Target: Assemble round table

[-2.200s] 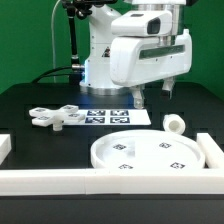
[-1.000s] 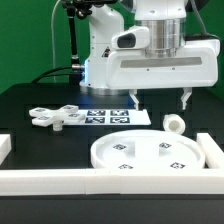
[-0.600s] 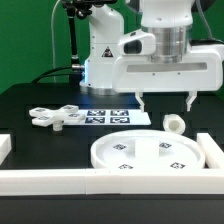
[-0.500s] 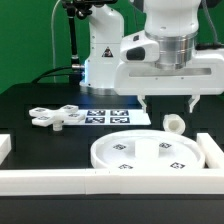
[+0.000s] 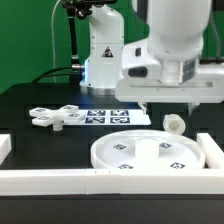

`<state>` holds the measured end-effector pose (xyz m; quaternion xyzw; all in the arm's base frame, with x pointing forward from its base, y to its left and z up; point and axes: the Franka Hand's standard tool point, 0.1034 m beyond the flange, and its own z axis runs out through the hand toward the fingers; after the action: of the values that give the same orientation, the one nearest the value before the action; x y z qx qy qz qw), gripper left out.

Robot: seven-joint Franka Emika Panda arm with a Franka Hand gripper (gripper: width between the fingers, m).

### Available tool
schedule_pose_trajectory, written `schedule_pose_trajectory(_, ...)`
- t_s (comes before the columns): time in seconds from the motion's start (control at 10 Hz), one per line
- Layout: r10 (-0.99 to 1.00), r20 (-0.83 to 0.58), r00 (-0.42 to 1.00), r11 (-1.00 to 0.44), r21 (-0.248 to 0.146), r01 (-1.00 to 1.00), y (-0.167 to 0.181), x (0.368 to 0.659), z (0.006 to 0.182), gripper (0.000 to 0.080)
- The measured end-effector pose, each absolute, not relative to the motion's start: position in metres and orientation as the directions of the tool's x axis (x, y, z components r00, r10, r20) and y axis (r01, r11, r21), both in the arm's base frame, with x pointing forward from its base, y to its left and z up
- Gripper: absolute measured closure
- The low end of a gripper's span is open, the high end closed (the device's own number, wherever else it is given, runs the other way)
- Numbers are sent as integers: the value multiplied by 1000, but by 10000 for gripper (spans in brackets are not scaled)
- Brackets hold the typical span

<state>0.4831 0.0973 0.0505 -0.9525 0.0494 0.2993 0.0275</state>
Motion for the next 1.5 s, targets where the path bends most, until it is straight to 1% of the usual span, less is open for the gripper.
schedule_pose_trajectory(0.2,-54,-635,771,-995,-28,-92,107,489,53,151)
schedule_pose_trajectory(0.3,-34,-691,722,-996,-35,-80,102,487,55,151)
schedule_pose_trajectory(0.4,-31,-723,690,-996,-33,-79,101,486,53,151)
schedule_pose_trajectory(0.5,-24,-779,627,-997,-29,-73,100,481,52,151)
schedule_pose_trajectory(0.7,-11,-838,546,-998,-27,-63,103,480,43,151)
schedule_pose_trajectory(1.0,-8,-827,562,-998,-31,-59,107,483,32,151)
schedule_pose_trajectory(1.3,-19,-827,562,-998,-21,-64,106,471,18,151)
schedule_pose_trajectory(1.5,-18,-832,555,-998,-19,-60,108,465,14,151)
